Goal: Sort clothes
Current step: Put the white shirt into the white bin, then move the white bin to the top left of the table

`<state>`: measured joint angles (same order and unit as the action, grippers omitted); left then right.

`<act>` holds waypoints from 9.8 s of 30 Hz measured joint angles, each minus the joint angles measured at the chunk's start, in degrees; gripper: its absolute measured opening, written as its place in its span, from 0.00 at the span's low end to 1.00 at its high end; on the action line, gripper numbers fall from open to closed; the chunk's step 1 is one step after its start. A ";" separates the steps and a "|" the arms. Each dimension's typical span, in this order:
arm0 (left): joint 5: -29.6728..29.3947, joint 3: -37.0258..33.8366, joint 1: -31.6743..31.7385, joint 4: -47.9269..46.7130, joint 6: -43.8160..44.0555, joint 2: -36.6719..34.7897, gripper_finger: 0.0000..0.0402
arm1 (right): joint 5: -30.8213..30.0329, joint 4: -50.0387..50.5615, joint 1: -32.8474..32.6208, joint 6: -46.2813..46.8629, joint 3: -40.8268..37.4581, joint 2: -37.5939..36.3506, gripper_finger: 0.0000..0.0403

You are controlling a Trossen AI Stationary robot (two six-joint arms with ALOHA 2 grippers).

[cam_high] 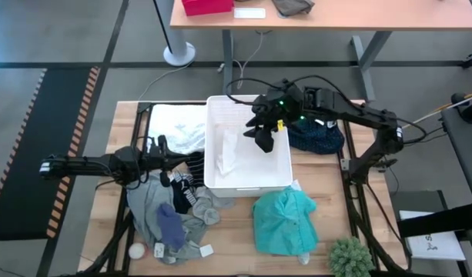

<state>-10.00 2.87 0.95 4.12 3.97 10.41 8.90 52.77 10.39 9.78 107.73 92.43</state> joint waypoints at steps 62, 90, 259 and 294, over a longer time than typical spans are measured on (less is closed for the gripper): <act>-9.00 40.17 14.59 -49.52 5.46 44.72 0.00 | -36.03 22.02 -42.82 21.90 -7.42 -10.91 0.00; 7.44 36.83 38.21 -34.47 -7.75 66.01 0.66 | -35.40 22.12 -43.82 21.55 -7.42 -11.35 0.00; 9.62 84.41 15.39 -50.75 -37.59 92.38 0.12 | -35.52 21.49 -45.03 20.17 -7.49 -11.26 0.00; 0.63 84.37 21.84 -44.65 -28.97 76.70 0.52 | -35.96 19.50 -43.98 27.42 -16.76 -11.26 0.00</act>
<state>-9.37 87.24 22.80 -40.53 -25.00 87.12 -27.06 72.28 -33.58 37.20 90.98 81.17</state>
